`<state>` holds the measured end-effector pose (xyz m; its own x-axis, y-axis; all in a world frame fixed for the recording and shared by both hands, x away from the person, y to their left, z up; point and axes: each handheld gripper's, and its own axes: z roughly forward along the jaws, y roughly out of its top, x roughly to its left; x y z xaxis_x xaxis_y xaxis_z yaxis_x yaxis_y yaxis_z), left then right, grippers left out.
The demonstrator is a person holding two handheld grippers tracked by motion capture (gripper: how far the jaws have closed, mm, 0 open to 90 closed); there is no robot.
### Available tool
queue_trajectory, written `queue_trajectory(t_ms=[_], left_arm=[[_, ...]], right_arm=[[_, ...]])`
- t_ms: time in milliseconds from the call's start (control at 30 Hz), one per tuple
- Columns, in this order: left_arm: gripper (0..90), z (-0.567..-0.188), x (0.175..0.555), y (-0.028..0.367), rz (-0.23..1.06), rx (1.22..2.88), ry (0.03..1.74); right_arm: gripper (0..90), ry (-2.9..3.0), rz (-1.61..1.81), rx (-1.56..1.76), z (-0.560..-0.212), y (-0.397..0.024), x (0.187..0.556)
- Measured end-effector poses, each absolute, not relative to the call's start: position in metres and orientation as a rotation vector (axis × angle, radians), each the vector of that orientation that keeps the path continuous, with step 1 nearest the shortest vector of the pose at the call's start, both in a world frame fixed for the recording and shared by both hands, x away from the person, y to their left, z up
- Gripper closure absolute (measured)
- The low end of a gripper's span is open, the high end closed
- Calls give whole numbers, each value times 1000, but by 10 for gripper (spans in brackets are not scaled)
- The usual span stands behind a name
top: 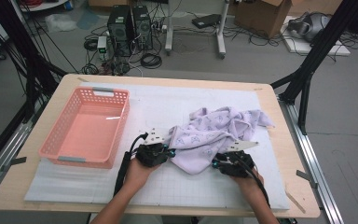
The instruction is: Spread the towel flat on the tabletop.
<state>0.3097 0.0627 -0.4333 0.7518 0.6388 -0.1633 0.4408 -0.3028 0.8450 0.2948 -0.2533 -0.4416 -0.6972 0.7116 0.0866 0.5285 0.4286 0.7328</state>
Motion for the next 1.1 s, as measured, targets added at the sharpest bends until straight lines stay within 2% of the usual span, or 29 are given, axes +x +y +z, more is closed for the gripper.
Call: queue_trajectory(t_ms=[33, 133, 200, 233, 300, 500, 600, 700, 833, 967, 1067, 1100], left_arm=[[817, -433, 307, 67, 246, 1942, 820], [817, -432, 303, 81, 241, 1912, 839], [817, -432, 301, 88, 246, 1897, 852], [816, -432, 301, 90, 247, 1898, 855], [814, -433, 299, 95, 247, 1888, 864], [811, -436, 295, 96, 213, 1870, 879], [800, -438, 292, 87, 135, 1870, 836], [792, -438, 287, 75, 150, 1907, 798], [707, -438, 283, 69, 162, 1921, 783], [719, -439, 282, 67, 194, 1925, 784], [764, -439, 282, 67, 220, 1927, 774], [778, -439, 282, 68, 227, 1926, 773]], right_arm=[[558, 2438, 1136, 1091, -442, -247, 297], [574, 2442, 1101, 1073, -447, -225, 303], [775, 2456, 1096, 1036, -446, -219, 303], [829, 2469, 1094, 1032, -445, -219, 302], [847, 2494, 1084, 1016, -444, -223, 299], [874, 2503, 1141, 1029, -429, -264, 279], [875, 2481, 1151, 1049, -420, -289, 265], [876, 2439, 1098, 1083, -413, -310, 254], [876, 2346, 962, 1149, -403, -337, 246], [875, 2231, 867, 1234, -395, -351, 245], [833, 2228, 978, 1224, -397, -348, 245], [770, 2214, 1017, 1222, -397, -347, 245]])
